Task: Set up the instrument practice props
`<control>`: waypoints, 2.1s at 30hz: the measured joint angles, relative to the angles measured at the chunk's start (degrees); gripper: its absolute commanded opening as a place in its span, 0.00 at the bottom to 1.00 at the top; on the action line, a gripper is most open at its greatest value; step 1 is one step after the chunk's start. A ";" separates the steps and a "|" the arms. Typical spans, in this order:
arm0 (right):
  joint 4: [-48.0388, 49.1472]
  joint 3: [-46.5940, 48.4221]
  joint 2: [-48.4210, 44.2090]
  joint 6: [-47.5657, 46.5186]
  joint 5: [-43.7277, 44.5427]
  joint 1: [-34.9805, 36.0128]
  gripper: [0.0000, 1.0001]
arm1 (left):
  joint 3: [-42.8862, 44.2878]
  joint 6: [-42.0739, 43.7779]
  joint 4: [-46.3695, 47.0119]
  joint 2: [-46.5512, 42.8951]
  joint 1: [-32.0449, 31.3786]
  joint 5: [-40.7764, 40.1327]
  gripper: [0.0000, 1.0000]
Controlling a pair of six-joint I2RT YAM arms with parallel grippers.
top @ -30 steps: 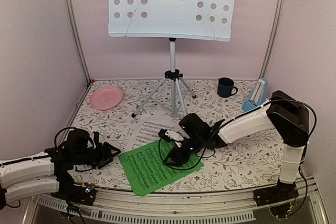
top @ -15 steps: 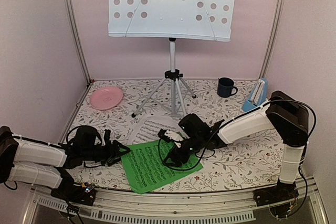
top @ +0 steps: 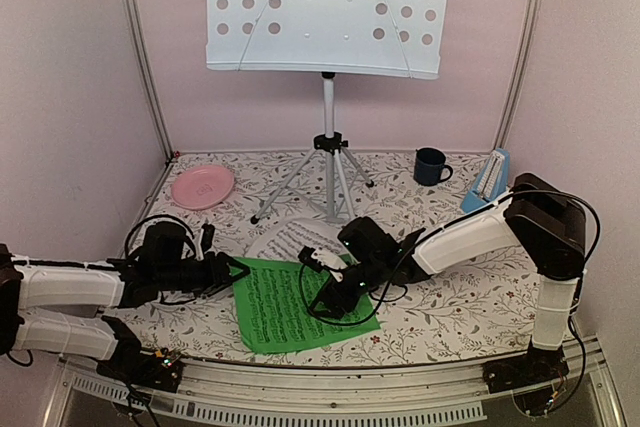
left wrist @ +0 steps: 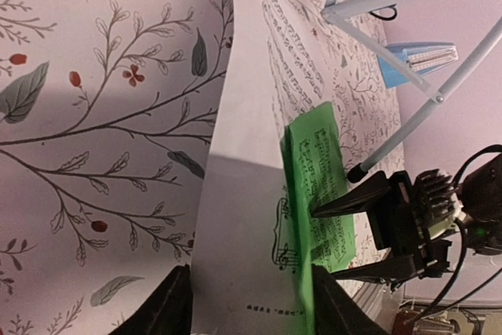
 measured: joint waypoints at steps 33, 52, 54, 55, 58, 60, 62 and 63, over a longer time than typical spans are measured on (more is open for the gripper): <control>0.00 0.09 0.07 -0.15 -0.13 0.00 0.66 | 2.62 9.29 -9.97 2.47 -0.09 2.29 0.42; 0.55 -0.44 0.04 -1.60 -0.15 0.00 0.65 | 14.21 22.36 -15.65 18.69 6.58 12.83 0.43; 0.55 -0.48 0.04 -2.23 -0.15 0.00 0.65 | 15.65 23.89 -16.22 19.71 6.71 15.10 0.40; 0.55 -0.48 0.04 -2.45 -0.15 0.00 0.65 | 16.33 24.68 -16.35 20.24 6.71 16.44 0.39; 0.57 -0.55 0.02 -3.06 -0.17 0.00 0.65 | 18.34 26.47 -16.81 22.82 6.75 19.67 0.38; 0.63 -0.63 0.02 -3.89 -0.20 0.00 0.65 | 19.54 27.50 -17.33 25.03 6.75 21.18 0.38; 0.68 -0.70 0.02 -4.44 -0.20 0.00 0.65 | 20.57 28.41 -18.21 26.93 6.75 21.92 0.38; 0.70 -0.74 0.00 -4.74 -0.22 0.00 0.65 | 21.11 28.83 -18.95 27.67 6.75 22.03 0.39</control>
